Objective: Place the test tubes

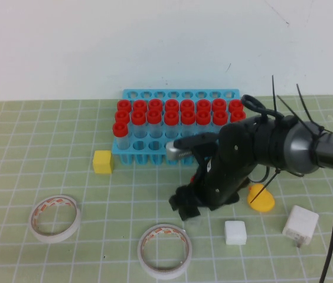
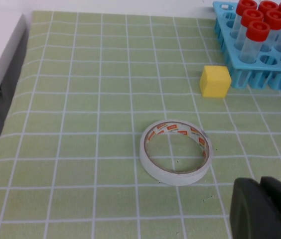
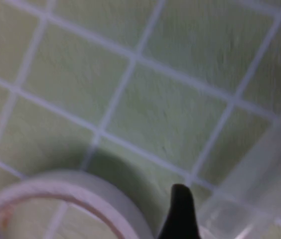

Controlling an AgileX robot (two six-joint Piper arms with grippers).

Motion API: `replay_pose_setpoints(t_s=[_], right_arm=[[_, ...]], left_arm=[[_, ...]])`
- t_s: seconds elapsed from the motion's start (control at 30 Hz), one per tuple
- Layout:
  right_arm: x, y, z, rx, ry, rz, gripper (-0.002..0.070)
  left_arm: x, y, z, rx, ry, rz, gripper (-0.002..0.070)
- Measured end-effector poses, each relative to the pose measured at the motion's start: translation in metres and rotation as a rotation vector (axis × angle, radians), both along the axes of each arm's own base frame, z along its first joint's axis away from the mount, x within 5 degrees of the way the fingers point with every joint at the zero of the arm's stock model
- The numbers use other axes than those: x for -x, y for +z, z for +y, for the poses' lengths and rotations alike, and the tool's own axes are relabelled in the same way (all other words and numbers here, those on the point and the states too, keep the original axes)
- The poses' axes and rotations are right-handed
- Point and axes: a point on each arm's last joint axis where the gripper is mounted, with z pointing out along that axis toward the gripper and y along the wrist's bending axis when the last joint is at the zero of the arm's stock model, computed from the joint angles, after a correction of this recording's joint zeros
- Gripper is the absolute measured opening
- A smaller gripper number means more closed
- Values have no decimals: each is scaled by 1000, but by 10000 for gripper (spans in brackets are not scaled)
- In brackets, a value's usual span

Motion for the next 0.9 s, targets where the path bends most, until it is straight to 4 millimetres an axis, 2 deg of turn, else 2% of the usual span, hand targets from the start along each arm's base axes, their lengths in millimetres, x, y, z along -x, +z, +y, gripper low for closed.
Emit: replay_pose_setpoints(t_s=[0.27, 0.33, 0.4, 0.57, 0.6, 0.8, 0.9], right_arm=[[5, -8, -9, 124, 62, 55, 517], [5, -8, -11, 146, 73, 55, 499], [5, -8, -12, 157, 84, 55, 455], [6, -8, -12, 170, 103, 57, 249], [6, -8, -12, 170, 103, 57, 232], [6, -8, -12, 172, 107, 55, 234], [5, -1, -12, 157, 104, 32, 235]], left_arm=[[0, 0, 0, 0, 0, -4, -1], [0, 1, 0, 1, 0, -8, -1], [0, 1, 0, 1, 0, -11, -1], [0, 1, 0, 1, 0, -12, -1], [0, 1, 0, 1, 0, -12, -1], [0, 1, 0, 1, 0, -14, -1], [-1, 1, 0, 1, 0, -17, -1]])
